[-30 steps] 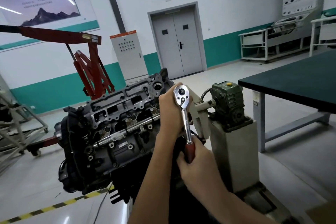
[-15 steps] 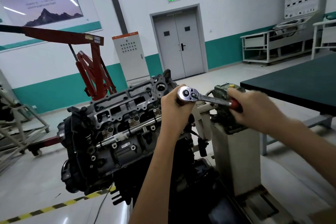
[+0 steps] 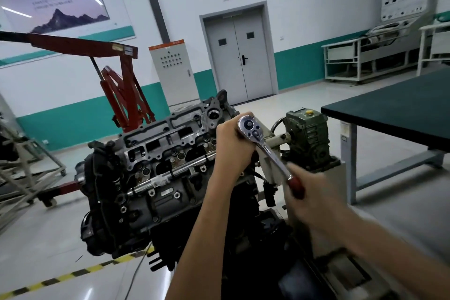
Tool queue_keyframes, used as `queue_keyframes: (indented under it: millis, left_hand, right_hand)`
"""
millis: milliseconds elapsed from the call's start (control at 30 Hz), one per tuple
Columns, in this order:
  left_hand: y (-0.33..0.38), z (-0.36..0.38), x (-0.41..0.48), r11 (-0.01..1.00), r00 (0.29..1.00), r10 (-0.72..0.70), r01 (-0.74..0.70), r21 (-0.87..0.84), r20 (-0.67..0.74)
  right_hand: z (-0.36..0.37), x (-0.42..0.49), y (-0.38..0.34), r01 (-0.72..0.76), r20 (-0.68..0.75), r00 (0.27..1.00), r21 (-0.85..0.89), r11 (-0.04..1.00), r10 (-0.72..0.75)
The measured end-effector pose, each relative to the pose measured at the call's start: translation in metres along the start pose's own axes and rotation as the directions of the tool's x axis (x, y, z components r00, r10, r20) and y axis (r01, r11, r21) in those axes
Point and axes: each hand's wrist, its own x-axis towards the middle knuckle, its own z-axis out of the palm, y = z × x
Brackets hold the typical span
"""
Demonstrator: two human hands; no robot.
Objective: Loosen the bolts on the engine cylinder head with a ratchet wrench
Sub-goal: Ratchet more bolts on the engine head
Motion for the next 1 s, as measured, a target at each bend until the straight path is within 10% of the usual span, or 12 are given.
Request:
queue_keyframes:
  millis: [233, 433, 633, 833, 1000]
  left_hand:
    - [0.004, -0.007, -0.001, 0.999, 0.998, 0.023, -0.022, -0.031, 0.056]
    - [-0.002, 0.008, -0.006, 0.995, 0.987, 0.077, -0.085, -0.044, -0.144]
    - [-0.006, 0.003, -0.003, 0.996, 0.995, 0.065, -0.070, -0.057, -0.082]
    - [-0.001, -0.003, -0.001, 1.000, 0.997, 0.010, -0.010, -0.002, 0.072]
    - [0.006, -0.007, -0.001, 1.000, 0.994, -0.004, 0.007, -0.026, 0.108]
  right_hand:
    - [-0.073, 0.066, 0.016, 0.148, -0.026, 0.981, -0.541, 0.828, -0.193]
    - [0.007, -0.001, -0.014, -0.106, -0.133, 0.987, -0.091, 0.990, 0.094]
    - [0.056, -0.014, -0.056, -0.089, -0.215, 0.962, 0.332, 0.939, 0.167]
    - [-0.023, 0.012, 0.010, 0.037, 0.047, 0.998, -0.172, 0.984, -0.030]
    - [-0.074, 0.065, 0.017, 0.112, -0.016, 0.989, -0.551, 0.827, -0.145]
